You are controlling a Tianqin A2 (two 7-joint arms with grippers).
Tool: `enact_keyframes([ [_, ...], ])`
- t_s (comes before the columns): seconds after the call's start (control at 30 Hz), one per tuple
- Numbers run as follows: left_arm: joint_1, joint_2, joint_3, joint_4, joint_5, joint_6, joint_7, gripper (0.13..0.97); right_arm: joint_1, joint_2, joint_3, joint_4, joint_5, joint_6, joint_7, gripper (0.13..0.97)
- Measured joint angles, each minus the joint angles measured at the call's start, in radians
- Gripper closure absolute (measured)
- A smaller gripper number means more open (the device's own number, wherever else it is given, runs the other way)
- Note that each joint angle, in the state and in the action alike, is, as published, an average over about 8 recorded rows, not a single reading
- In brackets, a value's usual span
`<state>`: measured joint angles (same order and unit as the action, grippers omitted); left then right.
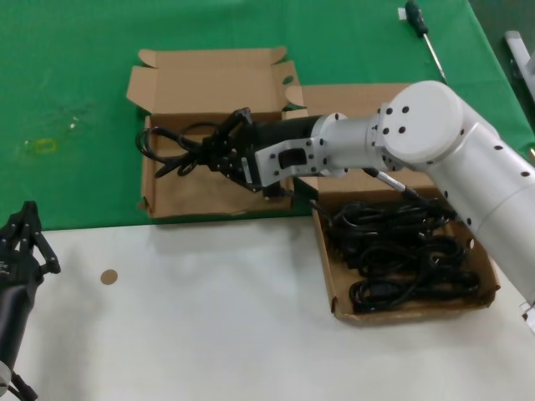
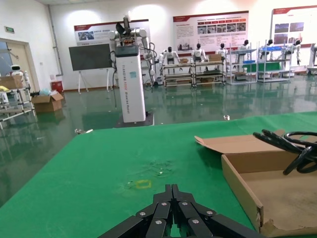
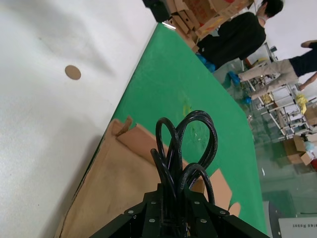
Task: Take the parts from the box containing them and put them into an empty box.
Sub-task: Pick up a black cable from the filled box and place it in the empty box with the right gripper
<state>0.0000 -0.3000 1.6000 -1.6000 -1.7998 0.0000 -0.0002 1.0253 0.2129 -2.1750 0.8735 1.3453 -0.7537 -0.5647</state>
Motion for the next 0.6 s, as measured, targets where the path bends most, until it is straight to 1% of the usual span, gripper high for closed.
enact_keyframes([
  [0.43, 0.000, 0.000, 0.000, 0.000, 0.000, 0.000, 0.000, 0.945, 0.023, -0.029, -0.001, -0.081, -0.001, 0.023, -0.039, 0.885],
  [0.6, 0.000, 0.000, 0.000, 0.000, 0.000, 0.000, 0.000, 0.945, 0.026, -0.036, 0.000, -0.095, 0.001, 0.026, -0.047, 0.861],
])
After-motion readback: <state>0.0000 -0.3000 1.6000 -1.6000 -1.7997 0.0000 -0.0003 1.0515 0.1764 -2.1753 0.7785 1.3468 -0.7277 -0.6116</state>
